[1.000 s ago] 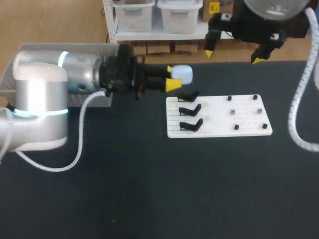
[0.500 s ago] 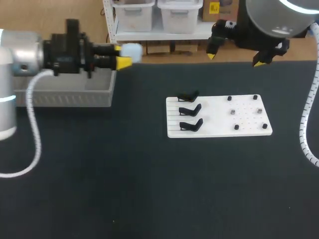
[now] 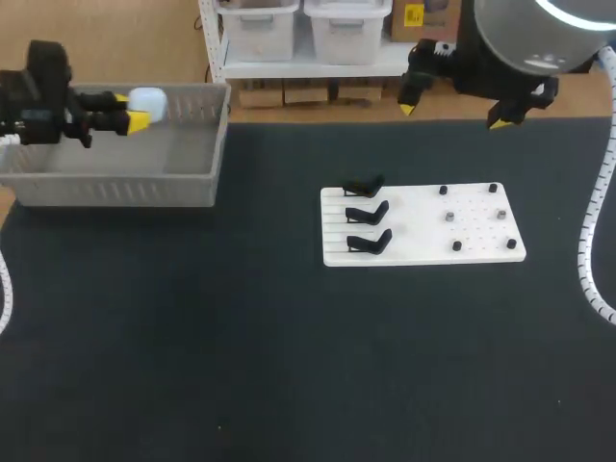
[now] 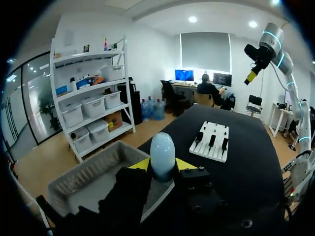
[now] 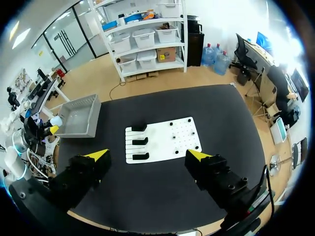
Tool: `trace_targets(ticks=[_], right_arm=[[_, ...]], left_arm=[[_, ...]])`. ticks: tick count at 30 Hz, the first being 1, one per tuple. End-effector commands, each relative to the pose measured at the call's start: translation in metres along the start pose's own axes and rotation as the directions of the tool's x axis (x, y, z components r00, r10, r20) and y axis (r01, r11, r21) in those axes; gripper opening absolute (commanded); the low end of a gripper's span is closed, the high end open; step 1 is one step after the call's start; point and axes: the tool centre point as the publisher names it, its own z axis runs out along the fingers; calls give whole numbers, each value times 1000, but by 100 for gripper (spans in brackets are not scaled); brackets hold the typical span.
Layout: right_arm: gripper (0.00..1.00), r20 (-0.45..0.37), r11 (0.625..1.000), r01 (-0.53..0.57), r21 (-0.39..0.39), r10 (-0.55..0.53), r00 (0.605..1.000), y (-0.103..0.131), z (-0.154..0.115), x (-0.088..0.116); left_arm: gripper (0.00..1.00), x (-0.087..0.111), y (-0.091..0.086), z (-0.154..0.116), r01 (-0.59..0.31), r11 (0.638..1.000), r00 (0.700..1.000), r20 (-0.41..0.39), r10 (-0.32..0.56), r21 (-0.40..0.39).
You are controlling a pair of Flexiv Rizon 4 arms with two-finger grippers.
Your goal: Pick up each earbud case from the left stands, insert the matching earbuds, close the lid, and place the case in the box.
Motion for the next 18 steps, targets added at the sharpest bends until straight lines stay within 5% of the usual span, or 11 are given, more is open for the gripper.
trace_targets(ticks=[1,8,13,15,16,18], right_arm=[[100,4,1000,-1,-1,1,1000,-1,0,1],[100,4,1000,-1,-1,1,1000,-1,0,1],[100,4,1000,-1,-1,1,1000,-1,0,1],[100,4,1000,-1,-1,1,1000,-1,0,1],[100,4,1000,-1,-1,1,1000,-1,0,1],[100,4,1000,-1,-1,1,1000,-1,0,1]], left_arm=[[0,5,45,11,15,999,999,-36,-13,33],[0,5,98,22,15,1000,999,-50,-14,9],[0,2,114,26,6,1000,998,-66,-5,16],[47,2,116,26,7,1000,998,-61,-5,25],[100,2,116,26,6,1000,998,-62,-4,29],[100,-1,115,25,-9,999,998,-54,11,37]])
